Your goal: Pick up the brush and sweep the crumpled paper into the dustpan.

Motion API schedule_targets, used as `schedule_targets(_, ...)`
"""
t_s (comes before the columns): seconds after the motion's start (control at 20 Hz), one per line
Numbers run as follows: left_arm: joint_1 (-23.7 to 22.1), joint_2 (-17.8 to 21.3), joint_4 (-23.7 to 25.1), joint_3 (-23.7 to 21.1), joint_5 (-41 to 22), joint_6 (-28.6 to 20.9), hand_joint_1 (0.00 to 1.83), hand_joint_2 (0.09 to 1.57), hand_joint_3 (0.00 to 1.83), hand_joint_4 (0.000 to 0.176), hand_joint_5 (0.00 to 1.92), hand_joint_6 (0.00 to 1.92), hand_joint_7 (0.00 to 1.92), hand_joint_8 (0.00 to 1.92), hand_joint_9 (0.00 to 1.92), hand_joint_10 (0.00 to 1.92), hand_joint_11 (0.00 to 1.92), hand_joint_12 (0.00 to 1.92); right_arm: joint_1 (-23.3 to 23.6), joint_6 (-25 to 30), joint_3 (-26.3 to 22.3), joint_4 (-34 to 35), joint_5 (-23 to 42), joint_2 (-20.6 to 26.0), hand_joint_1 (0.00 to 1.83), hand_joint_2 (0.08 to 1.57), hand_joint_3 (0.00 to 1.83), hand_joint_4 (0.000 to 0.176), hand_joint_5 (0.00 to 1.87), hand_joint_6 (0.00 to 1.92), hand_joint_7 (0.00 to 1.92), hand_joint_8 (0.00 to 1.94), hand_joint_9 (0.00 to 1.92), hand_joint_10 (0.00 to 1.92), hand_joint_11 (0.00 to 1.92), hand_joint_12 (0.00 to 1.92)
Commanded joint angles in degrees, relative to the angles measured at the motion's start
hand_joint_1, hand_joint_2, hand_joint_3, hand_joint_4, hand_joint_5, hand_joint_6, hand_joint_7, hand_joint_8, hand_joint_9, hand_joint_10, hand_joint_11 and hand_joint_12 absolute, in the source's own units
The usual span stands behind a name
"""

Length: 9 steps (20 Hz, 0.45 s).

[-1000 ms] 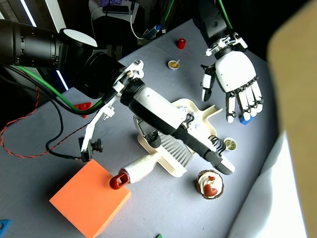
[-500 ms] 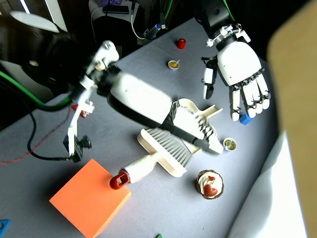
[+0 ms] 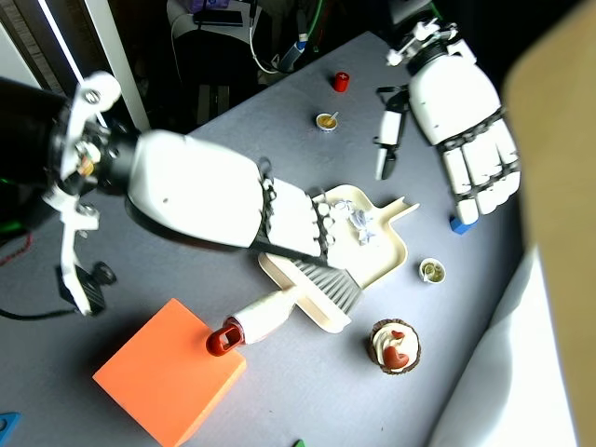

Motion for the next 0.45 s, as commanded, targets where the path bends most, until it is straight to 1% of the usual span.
schedule_targets(0.0,-0.62,0.56,1.91,0.29,-4.09,0.30,0.65,0.91,0.00,0.073,0.09,0.00,0.18,0.00,0.19,0.00,0.00,0.49,1.69,-0.16,-0.02,-0.02,-2.20,1.02,0.45,0.77,0.01,0.000,0.00,0.00,0.00,0.00,0.00,0.00,0.00,0.00)
schedule_targets(0.05,-0.64,0.68,1.89,0.32,-4.05,0.30,0.65,0.91,0.00,0.073,0.09,0.00,0.18,0.00,0.19,0.00,0.00,0.49,1.89,-0.16,-0.10,0.50,-1.94,1.32,0.45,0.77,0.01,0.000,0.00,0.00,0.00,0.00,0.00,0.00,0.00,0.00)
schedule_targets(0.1,-0.83,0.86,1.89,0.30,-4.04,0.30,0.65,0.91,0.00,0.077,0.08,0.00,0.18,0.00,0.19,0.00,0.00,0.51,2.20,-0.16,-0.11,0.80,-1.76,1.35,0.44,0.77,0.01,0.000,0.00,0.00,0.00,0.00,0.00,0.00,0.00,0.00)
schedule_targets(0.15,-1.13,0.98,1.91,0.30,-4.02,0.30,0.63,0.91,0.00,0.082,0.06,0.00,0.17,0.00,0.17,0.00,0.00,0.47,2.51,-0.16,-0.31,0.19,-1.27,1.35,0.43,0.77,0.01,0.000,0.00,0.00,0.00,0.00,0.00,0.00,0.00,0.00)
schedule_targets(0.25,-1.49,1.05,1.91,0.31,-3.89,0.42,0.62,0.92,0.00,0.080,0.06,0.00,0.15,0.00,0.17,0.00,0.00,0.46,2.75,-0.16,-1.09,-1.32,0.33,1.36,0.46,0.76,0.00,0.000,0.00,0.00,0.00,0.00,0.00,0.00,0.00,0.00)
schedule_targets(0.3,-1.80,1.04,1.88,0.31,-3.79,0.49,0.66,0.92,0.00,0.076,0.06,0.00,0.15,0.00,0.15,0.00,0.00,0.42,2.75,-0.17,-2.14,-1.94,0.61,1.48,0.45,0.76,0.00,0.000,0.00,0.00,0.00,0.00,0.00,0.00,0.03,0.01)
schedule_targets(0.4,-2.22,1.01,1.40,0.25,-3.70,1.06,0.67,0.92,0.00,0.077,0.07,0.00,0.15,0.00,0.15,0.00,0.00,0.41,2.75,-0.17,-3.37,-3.29,0.59,1.80,0.45,0.76,0.00,0.000,0.00,0.00,0.00,0.00,0.00,0.00,0.04,0.02)
